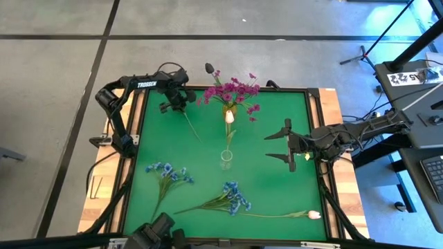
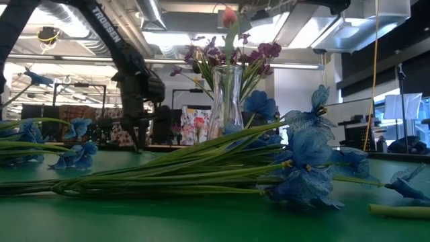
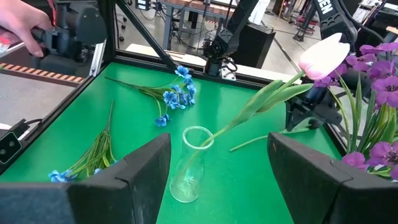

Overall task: Sort flowers into vase by color
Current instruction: Put the black flower into the yellow vase

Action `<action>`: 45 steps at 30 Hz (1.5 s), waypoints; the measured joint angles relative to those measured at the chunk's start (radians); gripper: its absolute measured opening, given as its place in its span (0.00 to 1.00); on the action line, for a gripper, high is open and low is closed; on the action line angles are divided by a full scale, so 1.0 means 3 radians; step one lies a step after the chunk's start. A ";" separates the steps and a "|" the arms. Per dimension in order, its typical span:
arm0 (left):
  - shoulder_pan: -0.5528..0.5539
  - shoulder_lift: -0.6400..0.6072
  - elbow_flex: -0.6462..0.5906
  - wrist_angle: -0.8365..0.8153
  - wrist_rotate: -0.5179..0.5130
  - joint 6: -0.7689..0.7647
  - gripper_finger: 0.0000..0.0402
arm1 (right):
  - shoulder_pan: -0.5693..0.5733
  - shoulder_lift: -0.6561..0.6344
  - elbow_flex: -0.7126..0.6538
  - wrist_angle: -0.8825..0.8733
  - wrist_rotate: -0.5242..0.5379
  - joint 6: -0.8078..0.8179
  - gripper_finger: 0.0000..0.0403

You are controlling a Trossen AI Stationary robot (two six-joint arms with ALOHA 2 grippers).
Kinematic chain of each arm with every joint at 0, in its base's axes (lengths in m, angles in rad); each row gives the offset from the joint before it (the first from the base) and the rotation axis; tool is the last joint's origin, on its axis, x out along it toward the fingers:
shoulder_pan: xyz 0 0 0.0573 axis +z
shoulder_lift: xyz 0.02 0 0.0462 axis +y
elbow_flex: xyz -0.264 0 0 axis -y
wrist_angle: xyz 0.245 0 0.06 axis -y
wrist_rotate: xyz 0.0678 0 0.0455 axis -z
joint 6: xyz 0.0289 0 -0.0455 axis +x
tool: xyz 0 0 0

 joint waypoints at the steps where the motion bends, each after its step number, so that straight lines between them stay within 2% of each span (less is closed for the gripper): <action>1: -0.0023 -0.0003 0.0000 -0.0001 0.0020 0.0043 0.00 | 0.0001 0.0000 0.0000 0.0000 0.0000 0.0000 0.66; 8: -0.0141 -0.0288 0.0001 -0.0006 -0.0131 0.0273 0.00 | 0.0001 0.0000 0.0000 0.0024 0.0000 0.0001 0.66; 21: -0.0147 -0.1763 0.0008 0.0217 -0.0678 0.0580 0.00 | 0.0000 0.0000 0.0000 0.0352 0.0034 -0.0030 0.66; 27: -0.0346 -0.2348 0.0010 0.0577 -0.0908 0.0903 0.00 | 0.0000 -0.0001 0.0000 0.0641 0.0254 -0.0070 0.66; 33: -0.0650 -0.2742 0.0010 0.0941 -0.1265 0.1433 0.00 | -0.0040 -0.0001 0.0000 0.0910 0.0294 -0.0063 0.66; 38: -0.1001 -0.2893 0.0010 0.1224 -0.1440 0.1885 0.00 | -0.0304 0.0111 0.0000 0.1136 0.0174 0.0107 0.66; 45: -0.1501 -0.2960 0.0010 0.1595 -0.1696 0.2381 0.00 | -0.0775 0.0520 0.0411 0.0946 -0.0430 0.0332 0.66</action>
